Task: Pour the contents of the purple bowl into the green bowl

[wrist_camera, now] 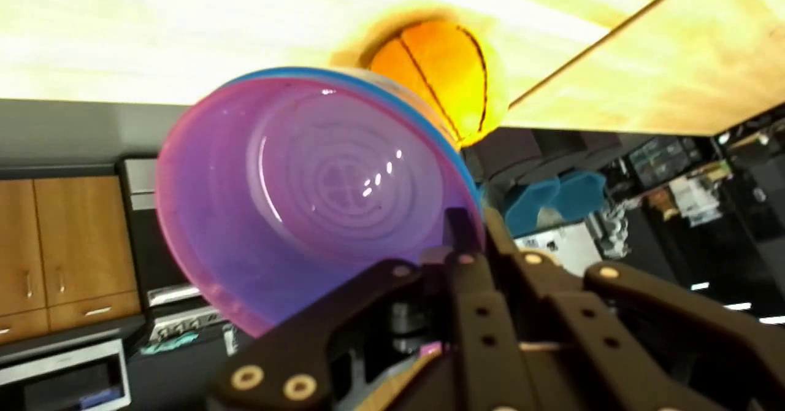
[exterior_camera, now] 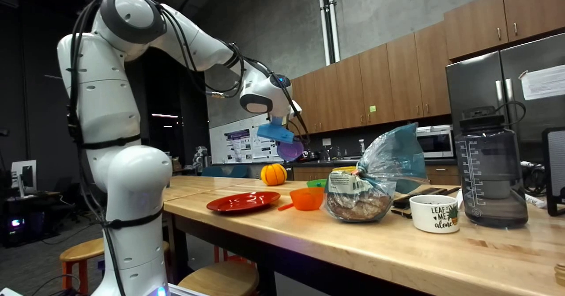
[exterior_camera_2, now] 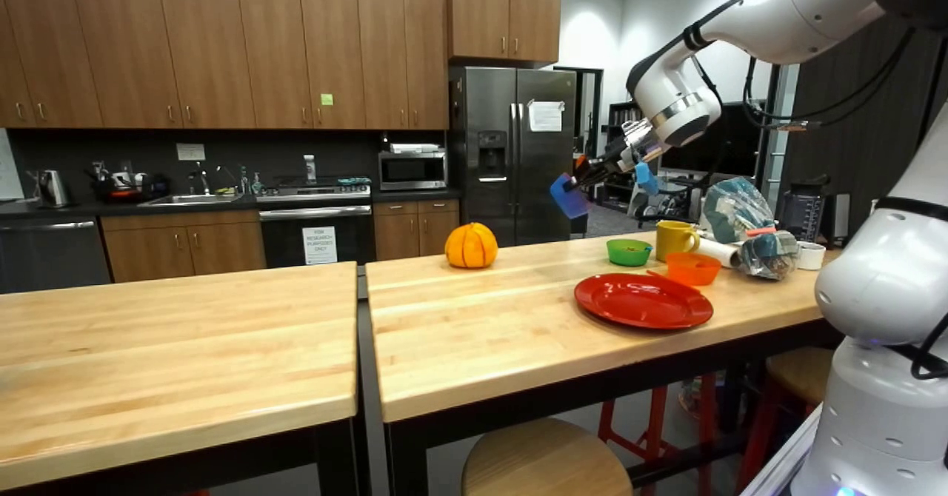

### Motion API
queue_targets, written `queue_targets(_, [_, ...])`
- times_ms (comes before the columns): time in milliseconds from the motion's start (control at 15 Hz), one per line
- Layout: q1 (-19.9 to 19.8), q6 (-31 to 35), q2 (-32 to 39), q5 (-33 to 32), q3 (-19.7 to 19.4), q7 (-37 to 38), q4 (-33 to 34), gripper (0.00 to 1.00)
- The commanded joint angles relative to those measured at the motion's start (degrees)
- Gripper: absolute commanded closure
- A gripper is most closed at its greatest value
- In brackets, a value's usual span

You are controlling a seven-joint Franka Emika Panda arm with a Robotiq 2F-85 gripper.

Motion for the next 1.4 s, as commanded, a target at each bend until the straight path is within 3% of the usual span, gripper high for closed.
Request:
queue_targets(0, [2.78,0.32,2.23,-13.81,1.44,8.19,2.37,0.98])
queue_targets(467, [8.99,-2.34,5.23,-37.69,3.71,29.73,5.64,0.98])
queue_targets(1000, [15.45,-1.91,8.76,-45.24,7.43,57.02,9.98,0.98])
queue_targets(1333, [16.67,-0.15,11.41,-58.76,10.66,75.45,11.04,0.98])
